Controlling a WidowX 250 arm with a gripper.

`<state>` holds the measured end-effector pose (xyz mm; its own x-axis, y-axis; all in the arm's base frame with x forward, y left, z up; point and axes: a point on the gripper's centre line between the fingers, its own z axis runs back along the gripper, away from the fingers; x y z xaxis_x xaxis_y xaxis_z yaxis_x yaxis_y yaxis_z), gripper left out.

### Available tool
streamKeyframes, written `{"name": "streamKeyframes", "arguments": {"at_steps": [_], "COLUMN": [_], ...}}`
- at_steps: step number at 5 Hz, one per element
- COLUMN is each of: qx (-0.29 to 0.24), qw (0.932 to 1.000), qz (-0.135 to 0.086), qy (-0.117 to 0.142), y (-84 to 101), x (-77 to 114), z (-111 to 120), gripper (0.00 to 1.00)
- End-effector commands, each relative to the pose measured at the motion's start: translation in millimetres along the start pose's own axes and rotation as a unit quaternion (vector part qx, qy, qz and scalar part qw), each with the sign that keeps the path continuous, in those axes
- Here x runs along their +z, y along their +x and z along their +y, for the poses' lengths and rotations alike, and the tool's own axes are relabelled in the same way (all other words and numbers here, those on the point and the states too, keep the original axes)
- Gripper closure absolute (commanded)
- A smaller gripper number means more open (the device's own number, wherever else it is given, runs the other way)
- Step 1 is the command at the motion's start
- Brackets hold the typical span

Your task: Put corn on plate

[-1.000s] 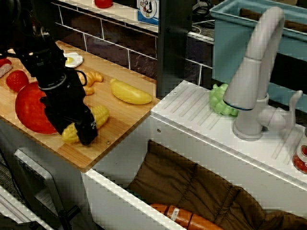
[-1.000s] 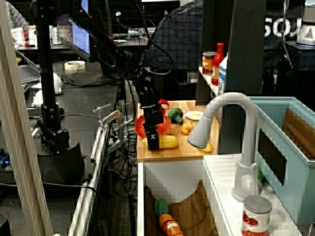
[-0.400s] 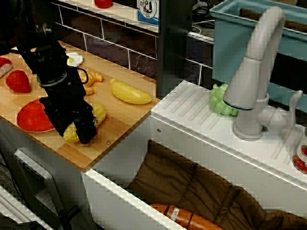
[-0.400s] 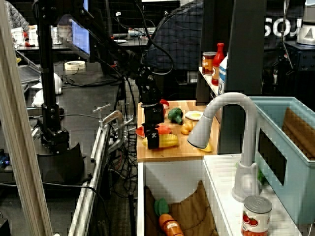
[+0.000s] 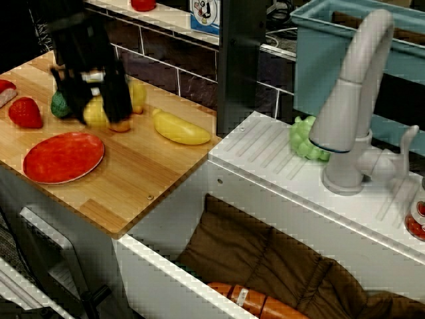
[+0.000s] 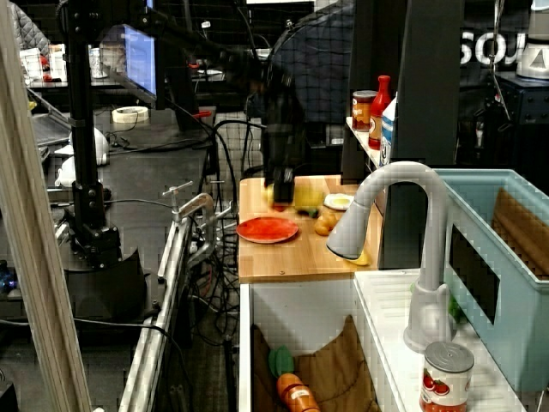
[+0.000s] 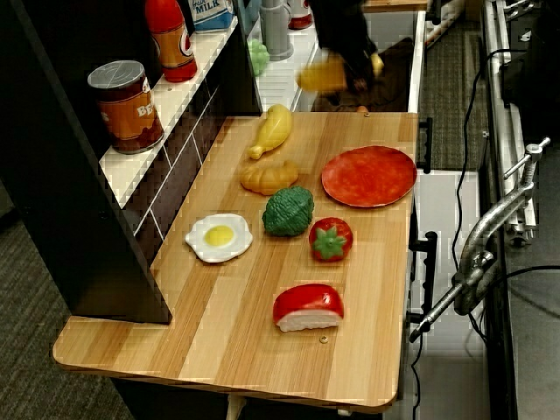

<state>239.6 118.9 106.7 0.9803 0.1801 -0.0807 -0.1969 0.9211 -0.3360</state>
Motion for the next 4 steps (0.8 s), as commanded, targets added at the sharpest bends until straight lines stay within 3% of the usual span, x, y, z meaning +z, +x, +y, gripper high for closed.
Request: {"name": "streamKeyframes", "arguments": {"at_steps": [1, 2, 3, 4], "qx": [-0.001, -0.038, -0.078, -0.084], "qw": [0.9995, 0.9983, 0.9949, 0.9924], "qz": [0.021, 0.002, 0.007, 0.017], "qy": [0.022, 0.044, 0.063, 0.088], "y": [10.3, -0.4, -17.4, -26.6], "x": [59.9, 48.7, 32.6, 9.1], "z": [75.3, 94.5, 93.9, 91.8], "gripper": [1.0, 1.0, 1.0, 1.0]}}
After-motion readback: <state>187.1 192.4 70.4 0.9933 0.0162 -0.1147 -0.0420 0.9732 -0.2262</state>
